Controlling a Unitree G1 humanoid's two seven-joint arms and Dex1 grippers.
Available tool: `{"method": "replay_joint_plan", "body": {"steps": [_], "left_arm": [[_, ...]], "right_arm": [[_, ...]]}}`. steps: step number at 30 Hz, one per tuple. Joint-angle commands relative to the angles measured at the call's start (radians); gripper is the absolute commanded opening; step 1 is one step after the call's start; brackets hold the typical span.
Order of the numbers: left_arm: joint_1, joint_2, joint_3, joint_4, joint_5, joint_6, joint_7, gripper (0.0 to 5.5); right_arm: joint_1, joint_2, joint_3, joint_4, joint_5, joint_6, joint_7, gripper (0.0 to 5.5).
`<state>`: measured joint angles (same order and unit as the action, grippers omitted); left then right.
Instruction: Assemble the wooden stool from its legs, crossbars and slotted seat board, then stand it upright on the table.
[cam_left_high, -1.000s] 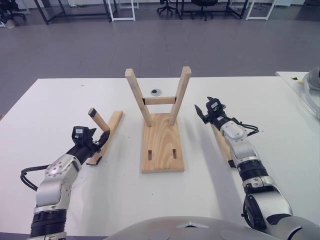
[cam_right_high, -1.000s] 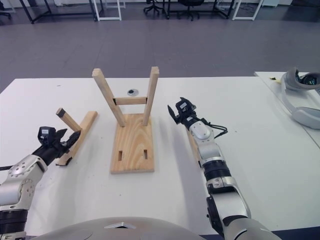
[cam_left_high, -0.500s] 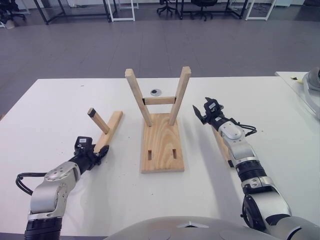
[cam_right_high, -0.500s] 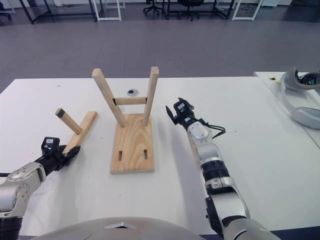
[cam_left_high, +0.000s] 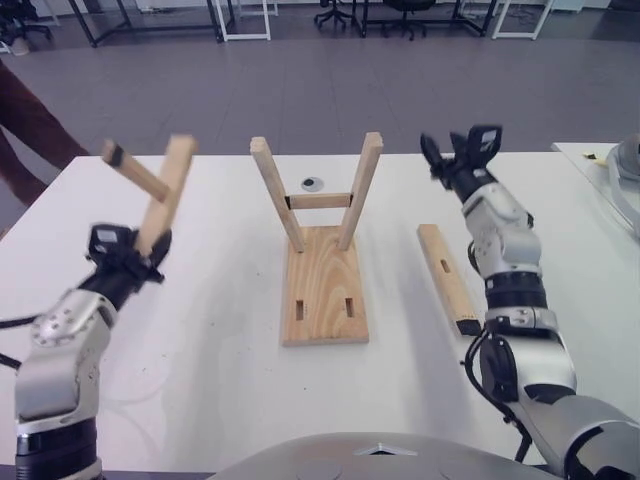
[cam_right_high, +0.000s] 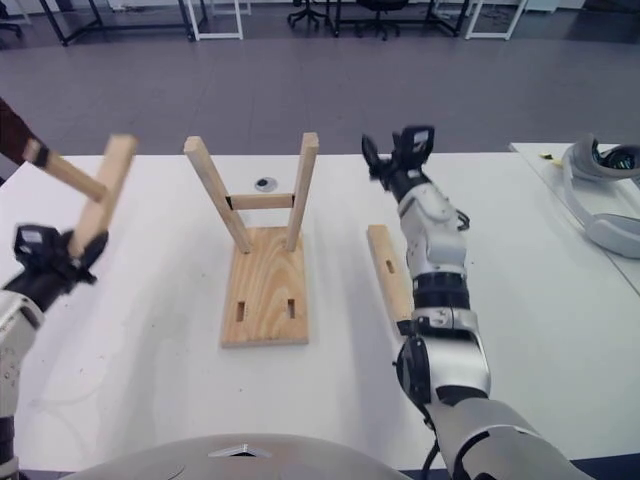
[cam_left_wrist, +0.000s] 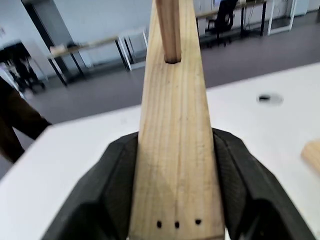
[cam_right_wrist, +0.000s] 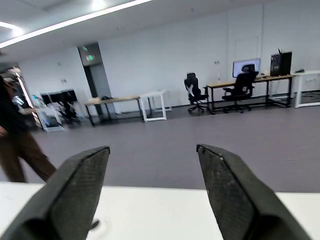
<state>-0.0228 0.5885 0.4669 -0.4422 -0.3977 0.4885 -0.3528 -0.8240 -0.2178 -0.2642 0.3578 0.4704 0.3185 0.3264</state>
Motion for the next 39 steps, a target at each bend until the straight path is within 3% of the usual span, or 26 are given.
{"method": "replay_joint_plan", "body": {"steps": [1,6,14,26,32,39], "left_arm": [[-0.230,0.088,-0.071,-0.169,-0.075,0.079,-0.001,2.04],[-0.421,0.060,-0.240,-0.282,-0.128,0.159,0.015,2.04],[-0.379,0.039,-0.280,-0.313,-0.146,0.168,0.006,2.04],[-0.374,0.046,-0.294,-0.323,-0.123,0.174,0.019,2.04],[-0.378,0.036,-0.324,-0.333,-0.108,0.210,0.035,2.04],[-0.213,0.038,-0.250,-0.494,-0.301,0.303,0.003,3.54]], "right_arm": [[-0.249,0.123,-0.074,-0.150,0.368,0.266,-0.037,3.26],[-0.327,0.274,-0.097,-0.242,0.719,0.466,-0.186,3.26],[-0.285,0.279,-0.104,-0.295,0.852,0.484,-0.292,3.26],[-0.237,0.225,-0.079,-0.307,0.808,0.463,-0.370,1.14],[-0.176,0.209,-0.082,-0.379,0.798,0.440,-0.435,1.05],[0.060,0.130,-0.123,-0.658,1.076,0.505,-0.743,1.04]]}}
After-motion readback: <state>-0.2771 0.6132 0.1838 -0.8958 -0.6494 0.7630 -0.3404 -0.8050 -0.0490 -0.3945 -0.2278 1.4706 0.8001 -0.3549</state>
